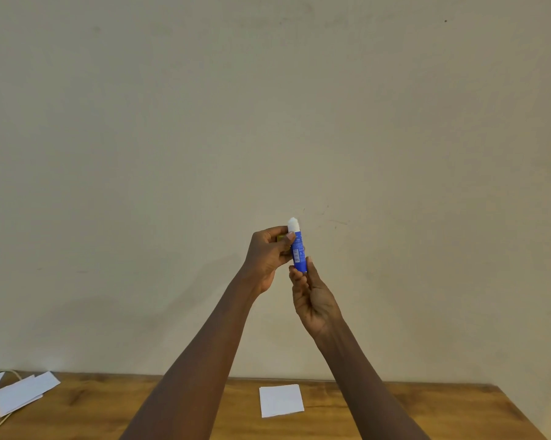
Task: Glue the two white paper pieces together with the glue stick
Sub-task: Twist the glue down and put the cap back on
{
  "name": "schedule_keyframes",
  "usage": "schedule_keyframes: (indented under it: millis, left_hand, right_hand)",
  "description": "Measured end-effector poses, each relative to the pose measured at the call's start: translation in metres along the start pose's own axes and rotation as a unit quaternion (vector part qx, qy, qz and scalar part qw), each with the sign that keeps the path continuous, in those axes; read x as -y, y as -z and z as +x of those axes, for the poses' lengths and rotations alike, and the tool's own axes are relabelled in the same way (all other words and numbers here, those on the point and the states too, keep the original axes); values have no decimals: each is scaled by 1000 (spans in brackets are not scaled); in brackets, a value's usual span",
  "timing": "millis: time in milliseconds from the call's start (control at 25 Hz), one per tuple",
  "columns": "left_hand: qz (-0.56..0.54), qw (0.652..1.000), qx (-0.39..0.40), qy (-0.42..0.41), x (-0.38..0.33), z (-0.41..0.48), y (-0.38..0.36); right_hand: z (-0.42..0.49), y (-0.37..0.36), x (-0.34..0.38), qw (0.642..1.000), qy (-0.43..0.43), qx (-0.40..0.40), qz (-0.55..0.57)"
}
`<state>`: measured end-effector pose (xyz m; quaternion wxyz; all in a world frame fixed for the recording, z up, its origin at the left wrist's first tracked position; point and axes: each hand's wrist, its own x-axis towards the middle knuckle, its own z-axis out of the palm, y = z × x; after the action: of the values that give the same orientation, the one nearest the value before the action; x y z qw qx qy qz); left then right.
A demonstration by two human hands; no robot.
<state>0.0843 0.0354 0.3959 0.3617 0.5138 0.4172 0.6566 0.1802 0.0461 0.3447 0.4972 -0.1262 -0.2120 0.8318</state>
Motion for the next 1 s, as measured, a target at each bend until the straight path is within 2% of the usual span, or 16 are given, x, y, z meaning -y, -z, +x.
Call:
schedule_keyframes:
  millis: [80,160,280,360,440,560,760,920,1000]
  left_hand:
    - [0,1000,5,-1,-1,1,-1]
    - [-3,1000,1,-1,-1,1,-1]
    - [-6,1000,-3,-2,1,0,1]
    - [-10,1000,-7,-2,1,0,2]
    - [-14,1000,-7,0,0,2,1]
    - [-10,1000,-2,-3,0,2,-2]
    - [-10,1000,-5,2,2,2,0]
    - [-4,1000,-6,4,1,4,-3]
    - [-4,1000,-9,4,1,4,-4]
  right_hand:
    - [2,1,-3,999,45,10,29]
    - [2,3,-5,997,70,15,11]
    - [-1,3,-2,999,-6,0,-42]
    - [-1,3,0,999,-34,-5,-28]
    - [0,4,-2,1000,-8,6,16]
    - [2,6,-6,998,51,17,15]
    - [-1,2,-1,999,3,-11,-30]
    - [2,3,-4,998,58,0,7]
    - [1,3,-5,998,56,9,-2]
